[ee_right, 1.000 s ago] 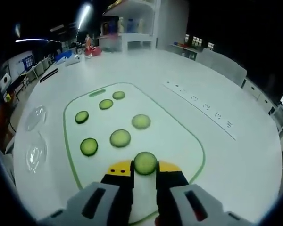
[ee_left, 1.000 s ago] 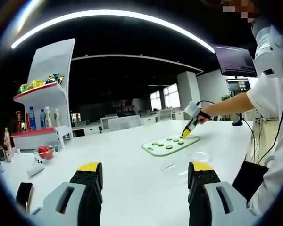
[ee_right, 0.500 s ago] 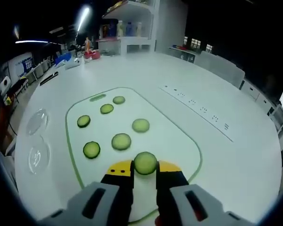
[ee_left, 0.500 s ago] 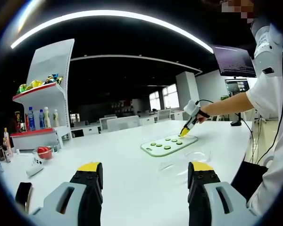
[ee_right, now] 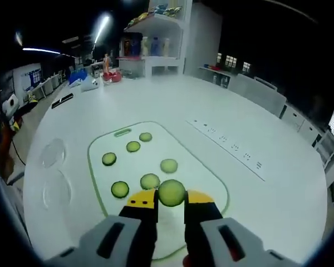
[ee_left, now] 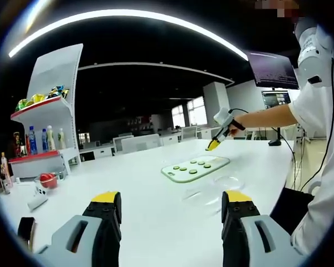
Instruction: Open the petri dish lid, add cucumber slices into the petri dish, and close the lid
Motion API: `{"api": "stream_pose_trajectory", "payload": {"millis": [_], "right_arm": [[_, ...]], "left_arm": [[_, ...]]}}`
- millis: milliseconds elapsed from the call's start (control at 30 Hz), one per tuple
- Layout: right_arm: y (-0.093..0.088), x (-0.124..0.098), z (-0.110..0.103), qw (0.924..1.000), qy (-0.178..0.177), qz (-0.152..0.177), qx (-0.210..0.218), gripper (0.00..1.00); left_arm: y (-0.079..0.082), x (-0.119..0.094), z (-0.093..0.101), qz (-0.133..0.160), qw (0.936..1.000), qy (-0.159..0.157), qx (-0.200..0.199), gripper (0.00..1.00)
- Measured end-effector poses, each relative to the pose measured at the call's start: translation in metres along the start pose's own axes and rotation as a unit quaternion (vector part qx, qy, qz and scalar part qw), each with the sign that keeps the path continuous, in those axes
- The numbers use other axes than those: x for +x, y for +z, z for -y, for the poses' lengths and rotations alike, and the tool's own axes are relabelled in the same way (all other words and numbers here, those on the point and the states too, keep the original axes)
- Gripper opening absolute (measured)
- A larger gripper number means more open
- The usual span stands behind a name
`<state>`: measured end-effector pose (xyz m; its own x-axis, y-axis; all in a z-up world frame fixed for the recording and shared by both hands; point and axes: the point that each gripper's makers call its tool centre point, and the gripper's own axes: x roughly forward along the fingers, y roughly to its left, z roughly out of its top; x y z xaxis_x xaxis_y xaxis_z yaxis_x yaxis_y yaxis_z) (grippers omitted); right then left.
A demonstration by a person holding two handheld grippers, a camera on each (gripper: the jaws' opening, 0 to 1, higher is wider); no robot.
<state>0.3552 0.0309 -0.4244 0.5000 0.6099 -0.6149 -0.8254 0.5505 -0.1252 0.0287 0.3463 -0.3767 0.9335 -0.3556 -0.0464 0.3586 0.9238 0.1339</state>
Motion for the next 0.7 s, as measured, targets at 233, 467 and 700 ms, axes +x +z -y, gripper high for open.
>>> {"api": "stream_pose_trajectory", "payload": {"millis": [233,467,700], "right_arm": [[0.021,-0.018,-0.007,0.9995,-0.001,0.024,-0.018,0.17],[0.036,-0.03,-0.015,0.9986,0.005,0.037,-0.037,0.17],[0.052,-0.042,-0.043,0.9972,0.029,0.047,-0.051,0.17]], "left_arm": [[-0.001,0.0,0.0,-0.002,1.0,-0.001,0.0,0.73],[0.002,0.001,0.002,0.0,1.0,-0.003,0.003,0.73],[-0.001,0.003,0.004,-0.006,0.9999,-0.009,0.003,0.73]]}}
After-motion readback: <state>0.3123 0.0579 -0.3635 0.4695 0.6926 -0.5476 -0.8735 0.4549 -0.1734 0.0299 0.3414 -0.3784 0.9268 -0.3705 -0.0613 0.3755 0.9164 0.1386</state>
